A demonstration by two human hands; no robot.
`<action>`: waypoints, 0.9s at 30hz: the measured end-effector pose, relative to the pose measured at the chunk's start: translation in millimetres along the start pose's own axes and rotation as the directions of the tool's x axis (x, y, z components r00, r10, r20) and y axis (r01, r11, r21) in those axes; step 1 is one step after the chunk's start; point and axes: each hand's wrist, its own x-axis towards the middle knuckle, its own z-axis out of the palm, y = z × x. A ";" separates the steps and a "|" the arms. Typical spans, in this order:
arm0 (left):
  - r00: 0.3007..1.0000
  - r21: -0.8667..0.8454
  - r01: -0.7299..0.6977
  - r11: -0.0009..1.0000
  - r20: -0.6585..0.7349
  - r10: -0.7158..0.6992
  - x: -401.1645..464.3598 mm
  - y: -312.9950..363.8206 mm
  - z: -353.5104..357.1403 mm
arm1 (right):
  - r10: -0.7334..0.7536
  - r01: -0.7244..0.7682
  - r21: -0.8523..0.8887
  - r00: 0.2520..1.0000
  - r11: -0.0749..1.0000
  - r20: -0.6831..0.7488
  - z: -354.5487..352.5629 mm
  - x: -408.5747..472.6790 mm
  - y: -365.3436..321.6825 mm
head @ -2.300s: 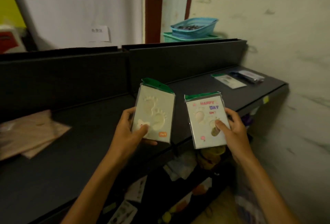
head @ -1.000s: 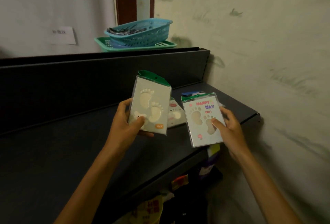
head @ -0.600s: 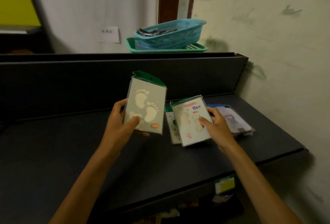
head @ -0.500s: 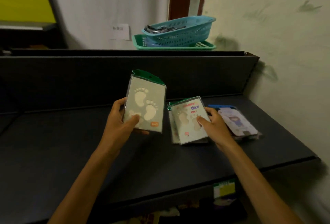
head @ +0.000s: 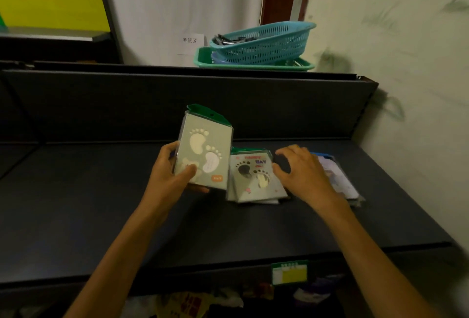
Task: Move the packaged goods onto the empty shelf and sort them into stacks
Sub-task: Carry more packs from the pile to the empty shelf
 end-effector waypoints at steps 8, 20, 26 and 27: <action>0.989 0.003 0.145 0.989 0.035 -0.145 5.5 -9.7 62.6 | -0.012 0.012 -0.005 1.000 1.000 0.017 -16.3 -7.3 37.0; 0.988 0.565 0.105 0.819 0.031 -0.148 16.1 -16.9 89.5 | -0.046 0.051 0.089 0.997 0.995 -0.059 -26.4 -10.0 62.1; 0.997 0.861 -0.073 0.504 0.063 0.037 11.4 -10.2 75.5 | -0.056 0.058 0.102 0.998 0.993 -0.022 -27.0 -7.0 57.8; 0.996 0.876 -0.088 0.474 0.071 0.053 10.5 -7.3 70.5 | -0.065 0.066 0.100 0.998 0.993 -0.015 -25.8 -6.0 54.8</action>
